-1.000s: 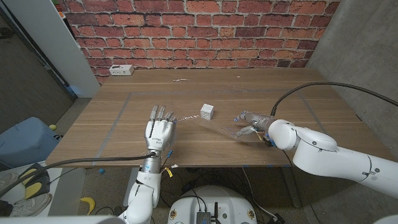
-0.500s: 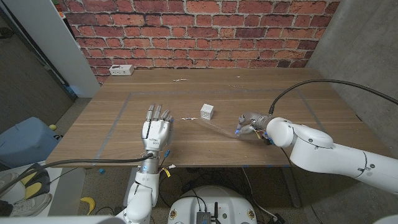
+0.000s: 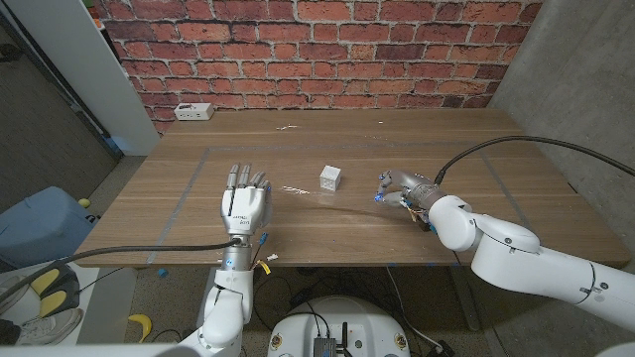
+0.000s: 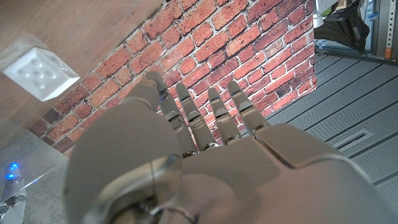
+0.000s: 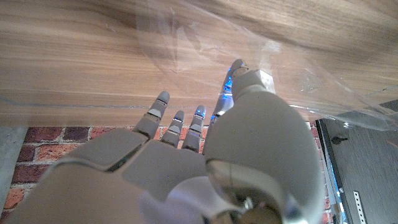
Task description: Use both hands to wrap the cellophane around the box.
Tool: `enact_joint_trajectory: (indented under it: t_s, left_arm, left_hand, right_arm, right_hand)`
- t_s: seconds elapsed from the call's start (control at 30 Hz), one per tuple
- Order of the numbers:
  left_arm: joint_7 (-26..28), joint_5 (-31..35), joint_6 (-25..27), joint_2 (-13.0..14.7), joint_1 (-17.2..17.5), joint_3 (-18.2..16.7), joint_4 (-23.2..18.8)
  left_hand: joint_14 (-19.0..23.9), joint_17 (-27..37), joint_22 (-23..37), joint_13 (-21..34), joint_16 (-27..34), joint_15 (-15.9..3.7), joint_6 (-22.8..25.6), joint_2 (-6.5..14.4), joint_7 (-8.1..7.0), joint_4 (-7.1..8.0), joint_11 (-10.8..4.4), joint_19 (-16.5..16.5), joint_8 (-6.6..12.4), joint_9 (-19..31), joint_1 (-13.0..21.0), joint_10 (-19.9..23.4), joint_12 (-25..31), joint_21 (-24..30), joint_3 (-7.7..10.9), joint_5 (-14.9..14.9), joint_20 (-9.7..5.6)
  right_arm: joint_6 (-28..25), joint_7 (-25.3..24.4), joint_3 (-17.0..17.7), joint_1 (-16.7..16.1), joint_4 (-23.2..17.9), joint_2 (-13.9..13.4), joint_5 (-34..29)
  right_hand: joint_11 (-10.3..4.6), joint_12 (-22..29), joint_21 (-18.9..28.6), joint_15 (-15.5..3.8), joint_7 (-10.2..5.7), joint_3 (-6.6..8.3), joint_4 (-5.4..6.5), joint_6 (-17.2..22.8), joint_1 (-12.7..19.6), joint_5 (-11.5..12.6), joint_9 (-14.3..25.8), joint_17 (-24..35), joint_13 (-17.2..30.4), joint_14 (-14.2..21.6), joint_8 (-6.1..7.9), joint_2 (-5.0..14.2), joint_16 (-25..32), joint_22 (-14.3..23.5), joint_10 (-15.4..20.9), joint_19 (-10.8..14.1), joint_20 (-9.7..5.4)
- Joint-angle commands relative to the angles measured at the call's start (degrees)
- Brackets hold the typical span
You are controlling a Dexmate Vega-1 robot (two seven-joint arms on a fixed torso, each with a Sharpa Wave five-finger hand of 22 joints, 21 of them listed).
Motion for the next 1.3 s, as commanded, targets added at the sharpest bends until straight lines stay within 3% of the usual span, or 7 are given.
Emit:
enact_joint_trajectory:
  t_s: [0.03,0.33,0.73,1.3]
  left_arm:
    - [-3.11,-0.65,1.30,0.77,-3.60,-0.33,-0.86]
    - [-9.35,1.00,2.83,1.78,-6.99,0.20,-0.99]
    - [-11.93,1.28,0.69,1.41,-12.69,0.94,2.38]
    - [-14.96,-0.44,-3.17,-0.20,-21.97,3.20,9.02]
  left_hand:
    - [-0.43,0.21,0.16,0.33,-0.15,-9.26,3.57,0.33,-2.25,-0.26,-0.09,-0.03,-0.14,0.10,-0.73,-0.33,-0.30,-0.14,0.21,0.50,0.43]
    - [-1.53,0.27,0.18,0.38,-0.52,-9.04,3.22,0.88,-0.42,-0.25,-0.12,-0.57,-0.43,0.10,-1.06,-1.71,-1.11,-0.45,0.62,0.53,0.59]
    - [-1.94,0.28,0.19,0.45,-0.52,-8.96,3.43,1.04,-0.24,-0.31,-0.27,-0.71,-0.39,0.13,-1.26,-1.83,-1.35,-0.58,0.85,0.52,0.61]
    - [-2.03,0.20,0.18,0.53,-0.45,-8.91,3.63,0.88,-0.46,-0.65,-0.34,-0.71,-0.39,0.14,-1.33,-1.71,-1.52,-0.68,1.13,0.53,0.58]
  right_arm:
    - [9.01,-6.74,3.79,-4.41,4.43,2.96,-4.50]
    - [13.21,-7.49,4.99,-4.39,8.23,5.99,-7.73]
    - [17.29,-6.34,5.27,-1.45,14.12,10.41,-11.03]
    - [22.73,-4.24,4.67,5.56,24.52,16.27,-12.79]
  right_hand:
    - [-0.12,-0.22,0.36,-0.37,0.01,0.37,0.43,-0.19,0.31,-0.38,0.19,0.25,0.08,0.76,0.21,0.58,0.49,-0.02,0.43,0.49,-0.04]
    - [-0.17,-0.45,0.17,-0.46,-0.49,0.38,0.86,-0.94,-0.02,-1.00,0.19,0.38,0.10,0.91,0.04,0.93,0.59,-0.02,0.74,0.47,-0.07]
    - [-0.47,-0.75,0.01,-0.56,-0.75,0.41,1.14,-1.25,-0.25,-1.65,0.15,0.48,0.13,1.05,0.05,1.12,0.68,-0.01,1.02,0.54,-0.05]
    - [-0.64,-1.06,-0.11,-0.77,-1.02,0.46,1.27,-1.60,-0.37,-2.34,0.10,0.52,0.15,1.26,0.08,1.15,0.75,-0.01,1.46,0.78,-0.11]
